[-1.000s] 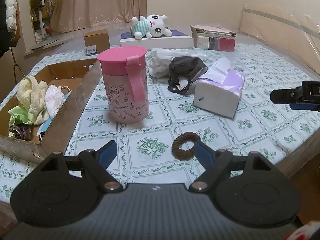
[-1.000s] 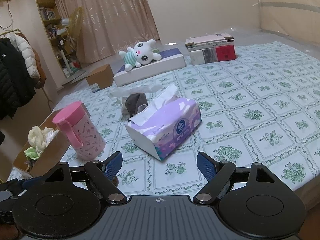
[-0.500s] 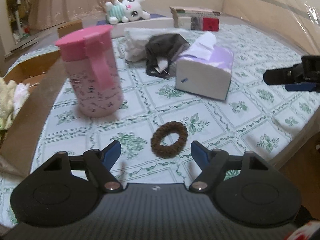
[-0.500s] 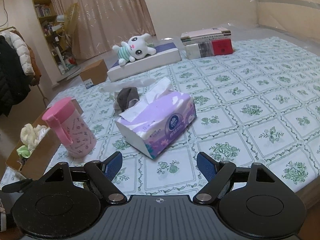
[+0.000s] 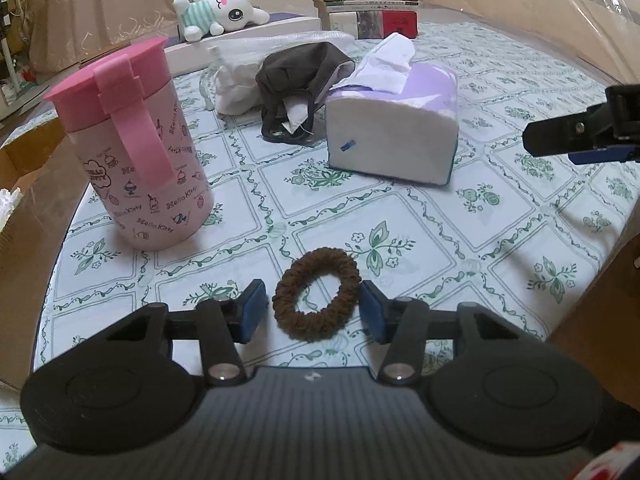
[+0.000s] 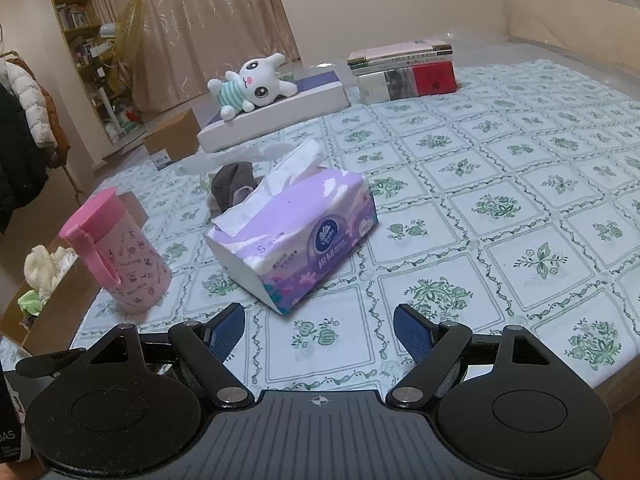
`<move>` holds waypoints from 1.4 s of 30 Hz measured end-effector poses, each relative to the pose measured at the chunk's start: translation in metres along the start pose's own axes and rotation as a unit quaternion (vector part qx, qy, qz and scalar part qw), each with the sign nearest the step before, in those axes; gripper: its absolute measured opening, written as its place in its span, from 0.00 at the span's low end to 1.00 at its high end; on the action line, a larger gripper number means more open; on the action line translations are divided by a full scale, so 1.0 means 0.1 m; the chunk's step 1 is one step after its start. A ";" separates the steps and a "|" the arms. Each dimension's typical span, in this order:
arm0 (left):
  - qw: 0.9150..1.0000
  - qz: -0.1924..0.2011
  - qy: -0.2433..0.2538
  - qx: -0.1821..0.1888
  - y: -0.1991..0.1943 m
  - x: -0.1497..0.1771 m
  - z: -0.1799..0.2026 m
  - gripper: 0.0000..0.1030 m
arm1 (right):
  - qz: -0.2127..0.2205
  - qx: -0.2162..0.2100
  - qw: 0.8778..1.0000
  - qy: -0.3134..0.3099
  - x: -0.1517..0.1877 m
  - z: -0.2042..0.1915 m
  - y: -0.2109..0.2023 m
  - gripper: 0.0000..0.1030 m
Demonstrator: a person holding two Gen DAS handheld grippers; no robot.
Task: Organize soft objects
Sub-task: 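Lower the open left tool toward the brown hair tie on the sheet, then grasp the brown hair tie with the left tool while the right tool grasps the clear plastic bag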
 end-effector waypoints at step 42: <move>0.996 0.080 -0.008 0.042 -0.54 -1.31 -0.37 0.15 | 0.045 -0.077 0.974 -0.208 -1.03 -0.53 0.33 0.79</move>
Point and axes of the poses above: each gripper's, at about its wrist camera, not at the fingertips, and y roughly the way its jaws point, z to its right, x to its underside, the point moved 6 cm from there along y, roughly the way its jaws point, and after that the axes turned 4 degrees about -y, right-handed, at the moved point
